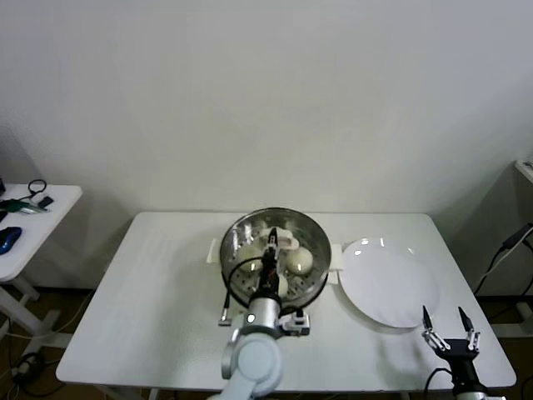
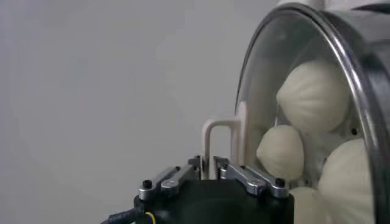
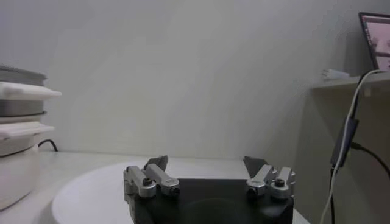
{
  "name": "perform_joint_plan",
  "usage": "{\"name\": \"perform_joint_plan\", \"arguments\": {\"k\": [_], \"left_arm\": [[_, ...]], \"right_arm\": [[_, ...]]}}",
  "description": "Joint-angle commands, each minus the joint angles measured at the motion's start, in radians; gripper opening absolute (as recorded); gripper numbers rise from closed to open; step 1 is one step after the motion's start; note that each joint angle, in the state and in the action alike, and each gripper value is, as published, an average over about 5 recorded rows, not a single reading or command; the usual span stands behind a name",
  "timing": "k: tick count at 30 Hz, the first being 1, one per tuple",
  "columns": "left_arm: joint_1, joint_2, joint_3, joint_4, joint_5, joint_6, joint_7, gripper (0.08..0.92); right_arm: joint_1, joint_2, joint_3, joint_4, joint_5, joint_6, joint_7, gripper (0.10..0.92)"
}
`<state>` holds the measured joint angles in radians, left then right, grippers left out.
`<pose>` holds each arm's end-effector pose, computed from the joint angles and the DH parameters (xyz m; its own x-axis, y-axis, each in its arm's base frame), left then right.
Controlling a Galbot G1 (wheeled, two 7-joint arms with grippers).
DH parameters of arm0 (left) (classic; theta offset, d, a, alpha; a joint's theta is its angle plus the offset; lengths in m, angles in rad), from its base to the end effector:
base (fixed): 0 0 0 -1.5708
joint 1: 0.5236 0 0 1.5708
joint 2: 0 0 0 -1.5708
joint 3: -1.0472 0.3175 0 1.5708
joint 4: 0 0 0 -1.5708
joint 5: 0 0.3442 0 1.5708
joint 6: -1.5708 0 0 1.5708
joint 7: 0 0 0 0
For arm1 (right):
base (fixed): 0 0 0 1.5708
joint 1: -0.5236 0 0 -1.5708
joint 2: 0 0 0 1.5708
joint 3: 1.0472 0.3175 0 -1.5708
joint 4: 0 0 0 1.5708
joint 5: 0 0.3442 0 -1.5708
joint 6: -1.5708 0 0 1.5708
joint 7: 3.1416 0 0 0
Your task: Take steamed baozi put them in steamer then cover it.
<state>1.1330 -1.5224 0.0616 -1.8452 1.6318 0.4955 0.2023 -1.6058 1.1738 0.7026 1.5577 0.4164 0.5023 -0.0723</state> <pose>0.2552 -0.1720 -0.2556 -0.9958 0.0894 0.0219 0.0250 0.0347 0.9991 0.1424 -0.1810 -0.4112 -0.9964 0.0842 -0.0030 0.0842 0.9941 -0.0679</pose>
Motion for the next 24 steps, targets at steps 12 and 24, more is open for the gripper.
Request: {"name": "perform_joint_plan", "arguments": {"k": [12,24], "left_arm": [[0.139,0.133,-0.073,-0.355,-0.343,-0.029,0.004,0.608],[0.34,0.188,-0.632,-0.371,-1.337,-0.285,-0.205,0.821]], "right_arm": [[-0.012,-0.002,-0.027,0.038,0.021,-0.109,0.032,0.823],[-0.005,-0.009,-0.02,0.115,0.03,-0.145,0.054,0.823]]}}
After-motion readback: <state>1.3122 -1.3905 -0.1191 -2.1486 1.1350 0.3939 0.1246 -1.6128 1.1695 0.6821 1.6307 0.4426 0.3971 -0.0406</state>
